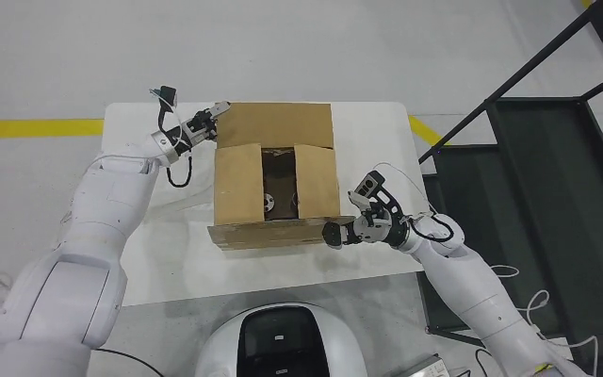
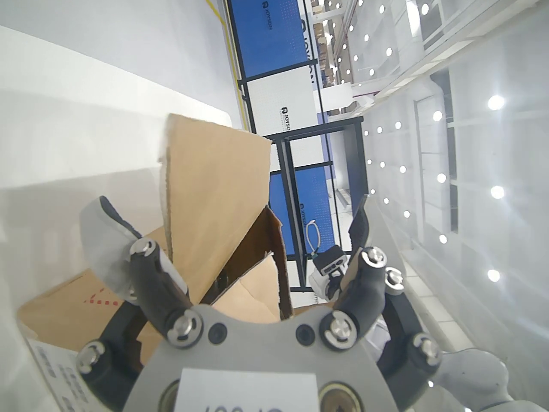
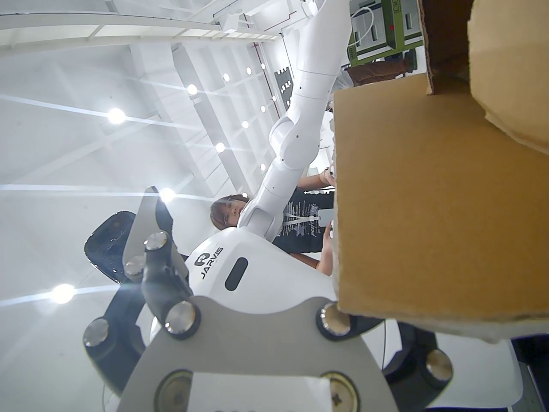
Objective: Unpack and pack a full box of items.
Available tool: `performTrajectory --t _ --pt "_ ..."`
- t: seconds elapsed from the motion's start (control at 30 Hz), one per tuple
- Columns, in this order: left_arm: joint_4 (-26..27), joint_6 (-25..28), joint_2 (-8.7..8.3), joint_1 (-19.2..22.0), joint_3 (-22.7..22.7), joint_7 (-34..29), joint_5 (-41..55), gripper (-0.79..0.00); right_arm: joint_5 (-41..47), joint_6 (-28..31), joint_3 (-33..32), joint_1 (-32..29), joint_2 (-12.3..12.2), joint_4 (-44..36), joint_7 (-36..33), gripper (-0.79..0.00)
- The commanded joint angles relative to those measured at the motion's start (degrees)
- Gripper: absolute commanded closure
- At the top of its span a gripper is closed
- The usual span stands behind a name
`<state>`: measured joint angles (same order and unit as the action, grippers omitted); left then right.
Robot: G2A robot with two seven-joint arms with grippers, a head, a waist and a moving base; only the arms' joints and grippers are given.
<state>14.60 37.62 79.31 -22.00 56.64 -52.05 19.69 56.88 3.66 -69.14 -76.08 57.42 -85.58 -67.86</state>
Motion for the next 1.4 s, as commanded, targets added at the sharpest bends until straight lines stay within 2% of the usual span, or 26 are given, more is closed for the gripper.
performTrajectory --t 0.0,0.3,0.5,0.77,1.1,1.37 --pt "-0.03 0.60 0.01 -0.15 0.94 -2.54 2.48 -0.785 0.17 0.82 -0.10 0.60 0.18 0.75 0.44 -0.785" --pt "-0.27 8.04 -1.04 -0.48 2.93 -6.56 4.23 -0.785 -2.52 4.83 -0.09 5.30 1.12 6.80 4.60 -0.785" --pt "5.05 9.15 -2.17 -2.07 2.20 -5.47 1.92 -0.785 -7.09 6.95 0.11 8.75 1.55 11.09 6.97 -0.785" --pt "15.02 8.41 -4.82 -6.19 0.40 -6.21 2.26 -0.785 -8.54 8.93 -0.53 12.16 1.86 14.96 3.15 -0.785" --pt "20.32 7.98 -7.66 -8.48 -1.73 -6.64 3.90 -0.785 -13.23 14.79 -0.77 15.11 1.99 18.23 -2.94 -0.785" --pt "24.45 8.43 -9.20 -8.82 -3.53 -6.19 5.85 -0.785 -19.06 19.08 -0.20 16.90 2.11 19.51 -3.69 -0.785"
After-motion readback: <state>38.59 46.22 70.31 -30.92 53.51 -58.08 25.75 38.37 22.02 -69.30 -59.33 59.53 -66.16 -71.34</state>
